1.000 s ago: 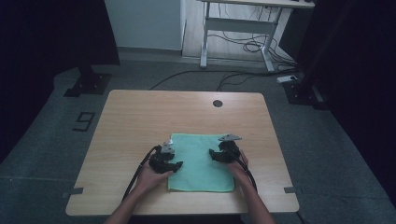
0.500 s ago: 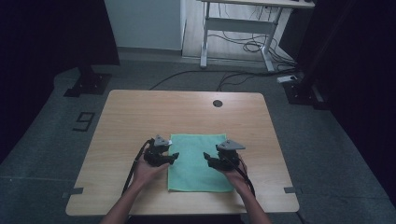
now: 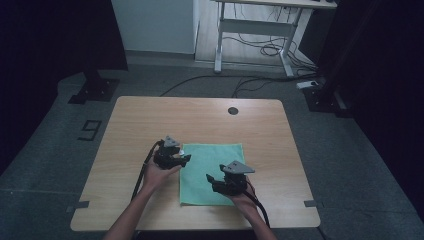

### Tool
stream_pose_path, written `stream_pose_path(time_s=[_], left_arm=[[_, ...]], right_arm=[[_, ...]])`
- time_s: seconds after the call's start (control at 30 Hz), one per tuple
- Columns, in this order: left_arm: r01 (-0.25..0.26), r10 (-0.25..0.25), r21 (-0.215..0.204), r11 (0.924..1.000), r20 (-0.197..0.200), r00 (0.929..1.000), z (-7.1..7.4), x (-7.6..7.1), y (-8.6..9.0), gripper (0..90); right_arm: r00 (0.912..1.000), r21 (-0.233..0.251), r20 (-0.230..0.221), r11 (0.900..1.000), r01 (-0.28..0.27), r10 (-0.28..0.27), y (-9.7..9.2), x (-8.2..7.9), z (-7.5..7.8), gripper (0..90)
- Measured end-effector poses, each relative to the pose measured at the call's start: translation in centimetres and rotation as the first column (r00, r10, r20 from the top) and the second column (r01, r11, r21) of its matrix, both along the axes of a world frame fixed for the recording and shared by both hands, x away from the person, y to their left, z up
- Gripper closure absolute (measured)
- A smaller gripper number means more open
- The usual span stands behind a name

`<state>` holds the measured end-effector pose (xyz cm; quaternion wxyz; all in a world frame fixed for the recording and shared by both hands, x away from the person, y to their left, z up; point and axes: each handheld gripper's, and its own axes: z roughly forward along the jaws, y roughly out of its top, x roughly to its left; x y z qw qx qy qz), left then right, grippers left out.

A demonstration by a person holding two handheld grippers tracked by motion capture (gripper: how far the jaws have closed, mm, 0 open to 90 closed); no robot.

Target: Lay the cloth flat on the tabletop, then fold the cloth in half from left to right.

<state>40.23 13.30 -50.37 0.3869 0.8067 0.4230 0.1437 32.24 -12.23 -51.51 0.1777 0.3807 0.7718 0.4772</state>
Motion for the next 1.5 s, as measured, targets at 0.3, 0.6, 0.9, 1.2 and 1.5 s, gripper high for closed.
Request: stream_pose_path(time_s=[0.3,0.6,0.9,1.2,1.5], left_arm=[[-0.007,0.006,0.023,0.9997,0.027,0.9996,-0.2,1.1,-0.2,42.7],[-0.041,0.041,0.011,0.9991,0.014,0.9991,-1.1,2.4,0.3,42.9],[-0.064,0.064,-0.006,0.9979,0.015,0.9978,-1.0,4.4,0.5,42.4],[-0.065,0.065,0.004,0.9979,-0.014,0.9978,-1.9,6.0,0.2,42.7],[-0.084,0.086,0.040,0.9956,-0.034,0.9957,-3.0,7.4,0.1,46.6]], right_arm=[[0.9986,0.008,0.015,0.9987,-0.050,0.050,1.7,-1.2,-0.3,35.3],[0.9945,-0.014,0.013,0.9945,-0.104,0.104,3.3,-2.0,-0.8,35.2],[0.9899,-0.027,-0.001,0.9895,-0.142,0.142,4.8,-2.3,-1.5,35.4],[0.9880,-0.028,-0.002,0.9876,-0.154,0.154,5.3,-2.3,-1.6,35.6],[0.9840,-0.021,-0.011,0.9838,-0.178,0.178,5.9,-2.5,-1.7,36.8]])
